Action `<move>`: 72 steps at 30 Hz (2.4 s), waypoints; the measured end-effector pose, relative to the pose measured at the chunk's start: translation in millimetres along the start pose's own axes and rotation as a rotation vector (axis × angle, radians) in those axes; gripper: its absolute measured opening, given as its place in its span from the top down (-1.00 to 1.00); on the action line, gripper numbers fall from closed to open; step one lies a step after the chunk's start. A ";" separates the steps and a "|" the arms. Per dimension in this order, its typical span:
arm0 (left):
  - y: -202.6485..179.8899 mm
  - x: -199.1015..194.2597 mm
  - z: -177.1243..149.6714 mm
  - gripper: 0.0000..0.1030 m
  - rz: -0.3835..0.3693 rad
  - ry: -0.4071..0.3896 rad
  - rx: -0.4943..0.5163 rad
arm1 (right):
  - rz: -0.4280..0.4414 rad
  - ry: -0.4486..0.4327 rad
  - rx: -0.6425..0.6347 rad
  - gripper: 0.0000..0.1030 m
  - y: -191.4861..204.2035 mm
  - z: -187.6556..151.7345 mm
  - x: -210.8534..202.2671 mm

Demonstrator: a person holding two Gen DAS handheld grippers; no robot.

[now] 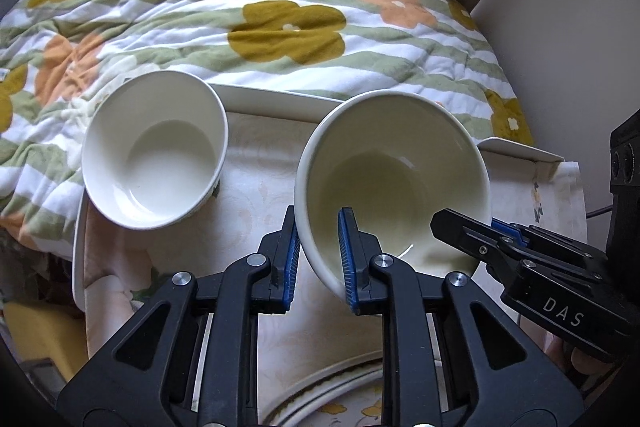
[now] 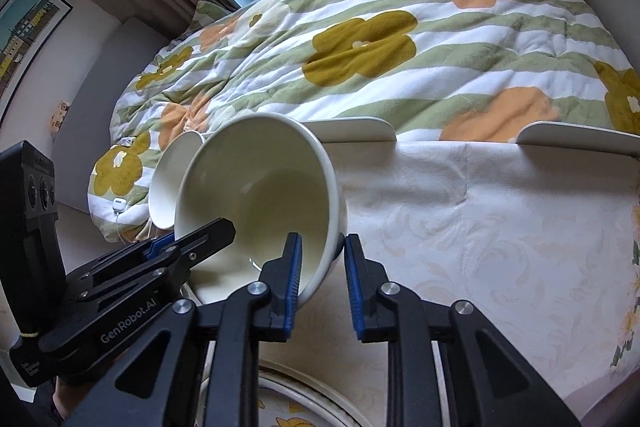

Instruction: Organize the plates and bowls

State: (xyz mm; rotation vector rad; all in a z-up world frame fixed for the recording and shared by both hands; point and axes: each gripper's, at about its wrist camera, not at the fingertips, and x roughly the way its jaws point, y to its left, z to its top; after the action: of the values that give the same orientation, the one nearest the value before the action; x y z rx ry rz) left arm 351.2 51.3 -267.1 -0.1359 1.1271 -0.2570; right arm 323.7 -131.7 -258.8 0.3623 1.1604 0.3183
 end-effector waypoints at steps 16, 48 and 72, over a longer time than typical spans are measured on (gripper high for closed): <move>-152.4 -105.7 -73.3 0.68 -0.007 -0.161 0.053 | 0.045 -0.151 -0.055 0.61 -57.7 -61.1 -158.0; -316.8 0.9 -172.6 0.68 -0.075 0.169 0.295 | -0.083 -0.029 0.236 0.62 -224.5 -179.4 -190.1; -326.6 27.4 -181.2 0.68 0.000 0.215 0.457 | -0.161 0.012 0.297 0.62 -225.5 -187.9 -166.1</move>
State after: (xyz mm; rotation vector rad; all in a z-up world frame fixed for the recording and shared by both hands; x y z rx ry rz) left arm 154.5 -266.4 -290.9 0.3033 1.2526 -0.5308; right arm 101.2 -383.7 -286.0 0.5227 1.2433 0.0058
